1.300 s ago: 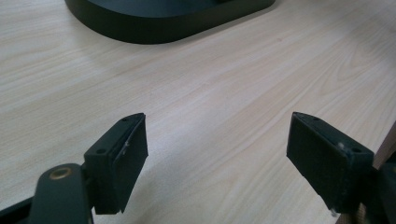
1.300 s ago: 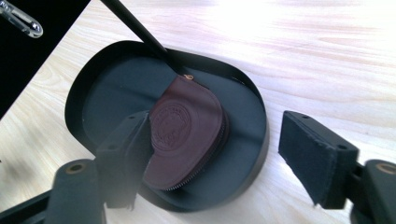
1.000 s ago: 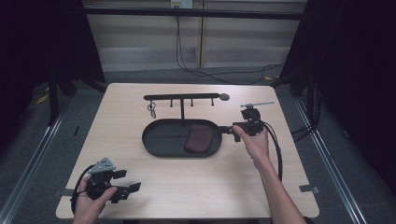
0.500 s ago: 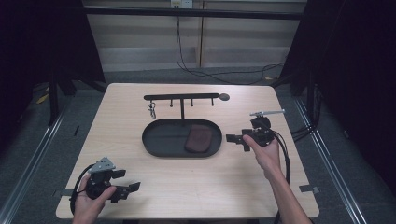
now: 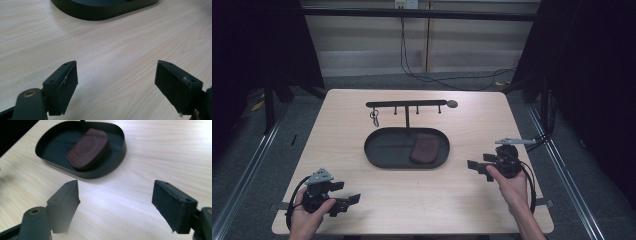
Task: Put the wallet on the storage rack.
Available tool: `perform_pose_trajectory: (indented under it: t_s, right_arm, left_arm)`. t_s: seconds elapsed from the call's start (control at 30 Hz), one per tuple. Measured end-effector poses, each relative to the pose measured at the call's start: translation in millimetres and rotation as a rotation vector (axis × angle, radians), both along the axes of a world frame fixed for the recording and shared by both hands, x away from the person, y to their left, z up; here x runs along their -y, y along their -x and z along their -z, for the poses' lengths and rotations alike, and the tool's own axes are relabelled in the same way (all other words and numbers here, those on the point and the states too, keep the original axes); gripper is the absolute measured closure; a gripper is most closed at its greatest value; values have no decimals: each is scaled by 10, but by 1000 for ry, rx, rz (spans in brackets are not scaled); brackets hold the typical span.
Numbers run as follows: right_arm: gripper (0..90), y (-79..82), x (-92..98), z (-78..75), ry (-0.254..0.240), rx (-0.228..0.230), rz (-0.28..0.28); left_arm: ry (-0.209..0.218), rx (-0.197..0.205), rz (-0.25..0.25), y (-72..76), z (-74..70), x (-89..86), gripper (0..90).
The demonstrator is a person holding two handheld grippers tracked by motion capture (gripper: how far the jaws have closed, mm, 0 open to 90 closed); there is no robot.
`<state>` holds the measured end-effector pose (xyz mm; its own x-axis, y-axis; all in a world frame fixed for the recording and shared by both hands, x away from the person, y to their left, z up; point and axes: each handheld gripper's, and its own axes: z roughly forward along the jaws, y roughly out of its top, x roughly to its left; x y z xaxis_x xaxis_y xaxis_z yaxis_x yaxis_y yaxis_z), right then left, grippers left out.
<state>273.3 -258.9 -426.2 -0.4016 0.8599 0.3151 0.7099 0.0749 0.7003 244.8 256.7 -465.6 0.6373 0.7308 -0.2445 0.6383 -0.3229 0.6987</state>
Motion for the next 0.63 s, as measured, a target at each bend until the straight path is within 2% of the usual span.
perform_pose_trajectory:
  t_s: [0.1, 0.4, 0.53, 0.63]
  right_arm:
    - [222, 129, 50, 54, 11, 7, 18]
    - [202, 405, 220, 263, -4, 1, 76]
    - [187, 458, 261, 336, 30, -11, 82]
    - [170, 447, 291, 428, 111, -24, 86]
  left_arm:
    - [2, 0, 5, 1, -4, 1, 185]
    - [-4, -8, -6, -23, 6, 15, 185]
    - [5, -8, 0, -4, 3, 5, 185]
    - [1, 0, 4, -7, -3, 3, 186]
